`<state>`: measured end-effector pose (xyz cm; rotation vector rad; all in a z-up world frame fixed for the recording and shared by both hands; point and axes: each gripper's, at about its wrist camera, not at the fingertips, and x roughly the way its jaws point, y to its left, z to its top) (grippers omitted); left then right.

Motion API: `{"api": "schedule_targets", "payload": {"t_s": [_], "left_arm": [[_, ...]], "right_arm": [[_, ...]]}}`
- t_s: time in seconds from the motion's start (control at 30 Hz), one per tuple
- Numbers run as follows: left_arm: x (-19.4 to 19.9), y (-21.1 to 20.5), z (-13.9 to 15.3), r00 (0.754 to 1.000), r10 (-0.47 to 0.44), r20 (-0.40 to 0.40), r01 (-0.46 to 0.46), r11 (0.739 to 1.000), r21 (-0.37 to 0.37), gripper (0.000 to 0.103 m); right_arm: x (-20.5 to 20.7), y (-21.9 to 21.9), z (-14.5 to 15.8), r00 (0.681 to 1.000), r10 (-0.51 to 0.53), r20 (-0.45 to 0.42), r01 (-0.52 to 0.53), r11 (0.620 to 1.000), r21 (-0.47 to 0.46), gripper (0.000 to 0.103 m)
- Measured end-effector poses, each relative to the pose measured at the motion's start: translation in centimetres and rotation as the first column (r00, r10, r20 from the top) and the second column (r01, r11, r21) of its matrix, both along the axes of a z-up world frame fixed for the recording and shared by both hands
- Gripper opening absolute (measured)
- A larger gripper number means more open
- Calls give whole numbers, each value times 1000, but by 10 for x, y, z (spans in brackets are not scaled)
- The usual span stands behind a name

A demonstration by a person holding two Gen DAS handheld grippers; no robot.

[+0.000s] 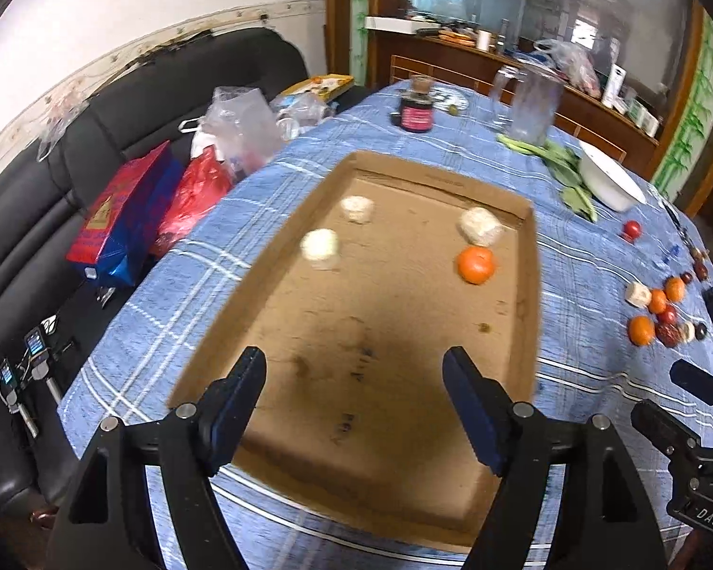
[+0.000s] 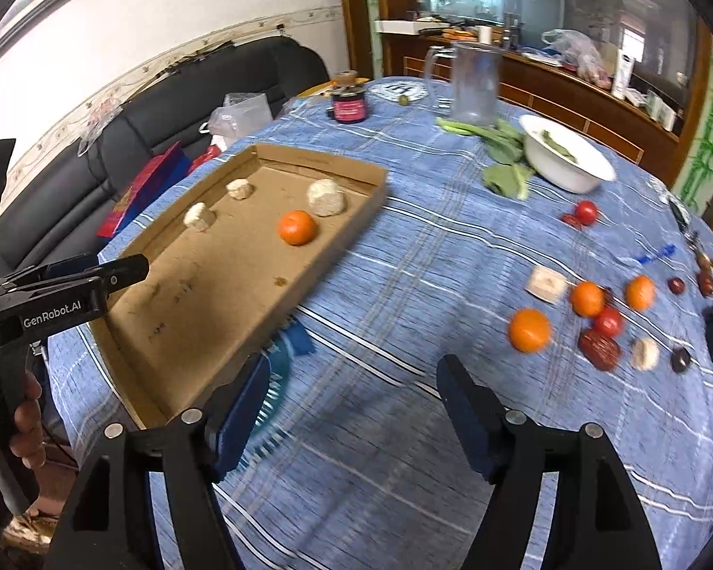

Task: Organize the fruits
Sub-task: 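Move both open tools back from the tray toward the remaining items, then close the right tool on a beige cube while the left tool grasps a mandarin orange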

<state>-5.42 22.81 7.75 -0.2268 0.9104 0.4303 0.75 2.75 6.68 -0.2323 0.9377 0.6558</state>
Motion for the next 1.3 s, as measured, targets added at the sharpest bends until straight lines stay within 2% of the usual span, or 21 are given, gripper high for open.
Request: {"api": "schedule_targets", "payload": {"t_s": [0.43, 0.63, 0.73, 0.93, 1.1, 1.13, 1.2, 1.23, 1.3], "left_arm": [[43, -100, -2, 985, -169, -27, 170, 985, 38, 76], [72, -140, -14, 969, -238, -69, 241, 969, 44, 76], [86, -162, -20, 957, -276, -91, 282, 958, 60, 76], [111, -197, -34, 927, -346, -145, 359, 930, 78, 76], [129, -209, -42, 912, -371, -173, 384, 922, 50, 76], [133, -211, -44, 909, -375, -180, 388, 920, 43, 76], [139, -213, -47, 905, -383, -186, 393, 919, 21, 76], [144, -214, -48, 903, -387, -185, 395, 919, 6, 76], [152, -218, -52, 901, -391, -187, 397, 918, -5, 76]], "right_arm": [[18, -112, -8, 983, -184, 9, 185, 983, -24, 80], [51, -179, -16, 954, -298, 31, 299, 953, -52, 80], [74, -204, -18, 948, -319, 16, 319, 947, -29, 80], [112, -212, -34, 955, -295, 20, 296, 954, -53, 80], [136, -196, -46, 970, -243, 22, 244, 968, -63, 79], [141, -195, -49, 971, -240, 15, 240, 969, -63, 78], [149, -195, -56, 971, -237, -4, 237, 969, -66, 59], [153, -195, -60, 974, -226, -30, 224, 973, -63, 38], [156, -195, -63, 978, -204, -54, 201, 979, -44, 35]]}}
